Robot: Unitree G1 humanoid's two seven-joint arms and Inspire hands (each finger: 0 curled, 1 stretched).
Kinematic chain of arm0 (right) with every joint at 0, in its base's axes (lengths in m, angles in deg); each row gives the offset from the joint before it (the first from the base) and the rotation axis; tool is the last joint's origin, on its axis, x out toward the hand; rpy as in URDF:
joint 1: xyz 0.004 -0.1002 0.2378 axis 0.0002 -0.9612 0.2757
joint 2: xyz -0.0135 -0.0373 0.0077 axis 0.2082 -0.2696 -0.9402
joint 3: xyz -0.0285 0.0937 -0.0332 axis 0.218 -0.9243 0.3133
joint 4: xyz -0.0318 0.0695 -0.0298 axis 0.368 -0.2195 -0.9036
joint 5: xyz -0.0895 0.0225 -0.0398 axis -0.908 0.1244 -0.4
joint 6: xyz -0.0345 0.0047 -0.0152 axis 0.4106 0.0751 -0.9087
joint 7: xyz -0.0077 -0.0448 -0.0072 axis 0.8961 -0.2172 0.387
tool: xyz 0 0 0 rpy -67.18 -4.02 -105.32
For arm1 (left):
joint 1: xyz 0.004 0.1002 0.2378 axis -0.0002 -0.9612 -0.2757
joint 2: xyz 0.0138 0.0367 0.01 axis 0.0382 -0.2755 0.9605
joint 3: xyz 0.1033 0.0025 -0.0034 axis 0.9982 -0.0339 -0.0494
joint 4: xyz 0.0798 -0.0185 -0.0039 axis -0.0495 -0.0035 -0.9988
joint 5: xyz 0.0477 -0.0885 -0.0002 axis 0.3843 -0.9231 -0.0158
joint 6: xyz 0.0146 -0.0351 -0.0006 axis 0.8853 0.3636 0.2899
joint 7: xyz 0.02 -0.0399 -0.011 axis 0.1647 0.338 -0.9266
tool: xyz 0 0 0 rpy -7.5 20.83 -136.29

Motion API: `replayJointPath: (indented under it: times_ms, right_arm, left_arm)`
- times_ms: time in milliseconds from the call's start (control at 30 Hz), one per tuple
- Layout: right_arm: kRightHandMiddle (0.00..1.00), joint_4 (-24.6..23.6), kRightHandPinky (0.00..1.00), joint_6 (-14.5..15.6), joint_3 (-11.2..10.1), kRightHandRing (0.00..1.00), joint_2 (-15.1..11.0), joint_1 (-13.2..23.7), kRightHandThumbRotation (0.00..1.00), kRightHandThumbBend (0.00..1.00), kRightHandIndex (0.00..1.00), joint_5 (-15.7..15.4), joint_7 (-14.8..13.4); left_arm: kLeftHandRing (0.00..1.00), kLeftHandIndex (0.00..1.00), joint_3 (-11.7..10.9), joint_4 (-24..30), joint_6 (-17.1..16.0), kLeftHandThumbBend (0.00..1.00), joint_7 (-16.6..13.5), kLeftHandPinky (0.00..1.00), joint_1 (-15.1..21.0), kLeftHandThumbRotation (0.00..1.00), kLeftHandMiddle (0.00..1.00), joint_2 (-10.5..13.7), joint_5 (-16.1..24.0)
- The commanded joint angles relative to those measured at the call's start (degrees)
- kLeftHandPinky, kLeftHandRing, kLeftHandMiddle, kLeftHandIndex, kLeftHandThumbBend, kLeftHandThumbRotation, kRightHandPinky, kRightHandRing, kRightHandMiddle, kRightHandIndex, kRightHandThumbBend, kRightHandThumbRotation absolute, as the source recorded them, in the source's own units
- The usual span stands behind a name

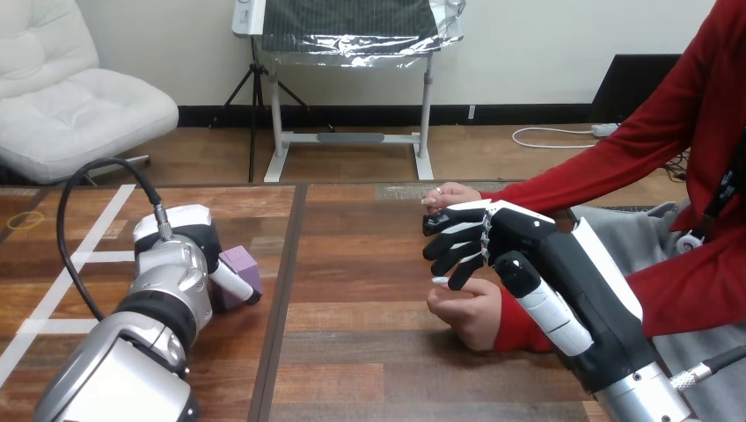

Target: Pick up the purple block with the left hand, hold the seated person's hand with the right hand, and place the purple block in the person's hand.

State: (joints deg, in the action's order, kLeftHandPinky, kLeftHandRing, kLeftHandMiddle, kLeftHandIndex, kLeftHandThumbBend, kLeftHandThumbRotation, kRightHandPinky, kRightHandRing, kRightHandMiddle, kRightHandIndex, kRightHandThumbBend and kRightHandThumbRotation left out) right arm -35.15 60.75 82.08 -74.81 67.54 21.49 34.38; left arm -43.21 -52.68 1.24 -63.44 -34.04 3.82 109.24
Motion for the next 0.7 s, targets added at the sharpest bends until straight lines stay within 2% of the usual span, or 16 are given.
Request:
replayJointPath:
  times_ms: [0, 667]
  right_arm:
    - [0.6, -2.8, 0.44, -0.1, -0.2, 0.55, 0.1, 1.9, 0.94, 0.84, 0.66, 0.5, -0.3]
    - [0.59, -2.9, 0.44, 0.0, -0.1, 0.55, 0.3, 1.9, 0.93, 0.84, 0.65, 0.5, -0.5]
  left_arm:
    - [0.77, 0.78, -0.2, 0.7, -0.3, 0.79, -1.5, 0.61, 3.6, 0.36, 0.8, 0.0, 0.1]
    - [0.75, 0.8, -0.5, 0.6, -0.9, 0.79, -3.2, 0.58, 3.2, 0.34, 0.8, -0.1, -0.2]
